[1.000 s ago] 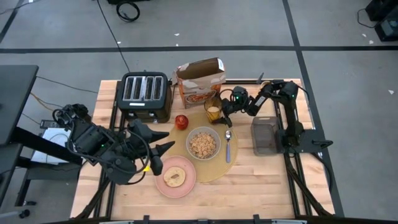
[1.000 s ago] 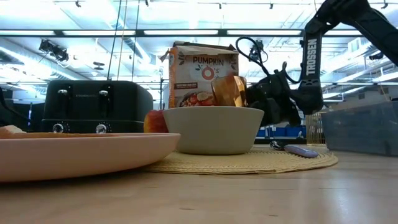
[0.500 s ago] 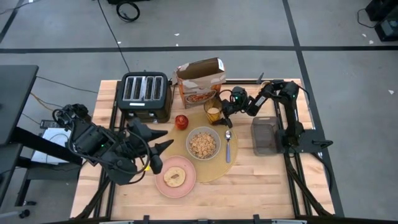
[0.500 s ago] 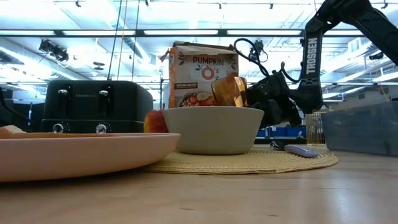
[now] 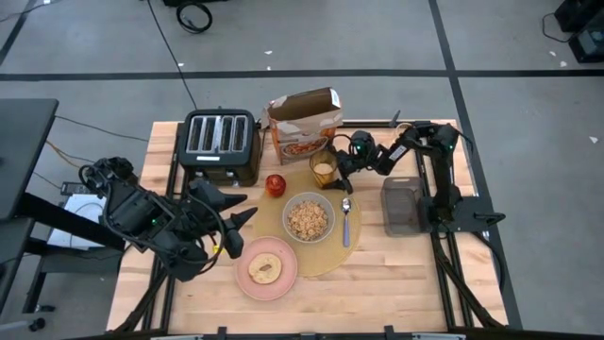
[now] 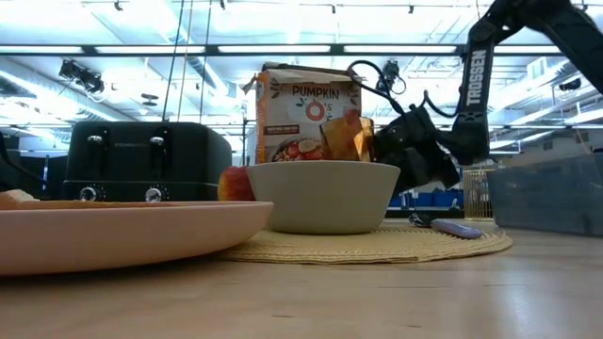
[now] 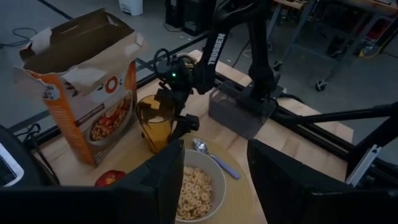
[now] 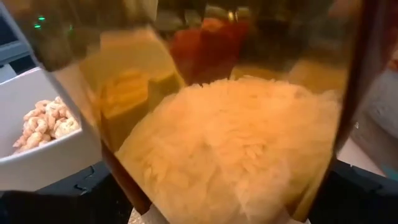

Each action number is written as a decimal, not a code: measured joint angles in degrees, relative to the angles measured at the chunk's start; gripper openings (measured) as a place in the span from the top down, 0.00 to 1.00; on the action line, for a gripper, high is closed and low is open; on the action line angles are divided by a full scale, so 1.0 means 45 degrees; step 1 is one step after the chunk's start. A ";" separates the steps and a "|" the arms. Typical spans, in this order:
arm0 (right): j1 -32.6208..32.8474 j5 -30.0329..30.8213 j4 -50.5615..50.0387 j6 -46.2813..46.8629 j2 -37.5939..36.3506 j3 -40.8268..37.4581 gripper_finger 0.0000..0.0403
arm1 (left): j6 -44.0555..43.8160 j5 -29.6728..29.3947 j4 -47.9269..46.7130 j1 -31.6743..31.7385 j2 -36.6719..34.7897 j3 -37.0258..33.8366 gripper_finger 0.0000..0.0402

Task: Arrange a breakfast setting
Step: Put the orange cup on the brown table mat to the top right of the gray bowl, then return to Home Position

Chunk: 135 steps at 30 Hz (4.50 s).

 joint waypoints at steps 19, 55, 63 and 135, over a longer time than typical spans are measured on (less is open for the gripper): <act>-0.0013 0.2060 -0.5837 -0.2286 -0.2319 0.0000 0.05 | 0.0013 -0.0005 -0.0244 0.0000 -0.0141 0.0000 0.53; 0.3380 0.6308 -1.5471 0.1720 -1.4012 0.1447 0.23 | -0.0939 0.0971 0.1588 -0.1138 -0.3067 -0.6070 0.73; 0.7018 0.6767 -1.0599 0.4158 -1.4011 0.1443 0.50 | 0.6472 0.4535 1.0599 0.1219 -0.5295 -1.0829 0.90; 0.8584 1.1861 -0.8867 0.4339 -2.4653 -0.8034 0.58 | 1.4863 1.1101 1.8354 0.8868 -1.9591 -2.3916 0.89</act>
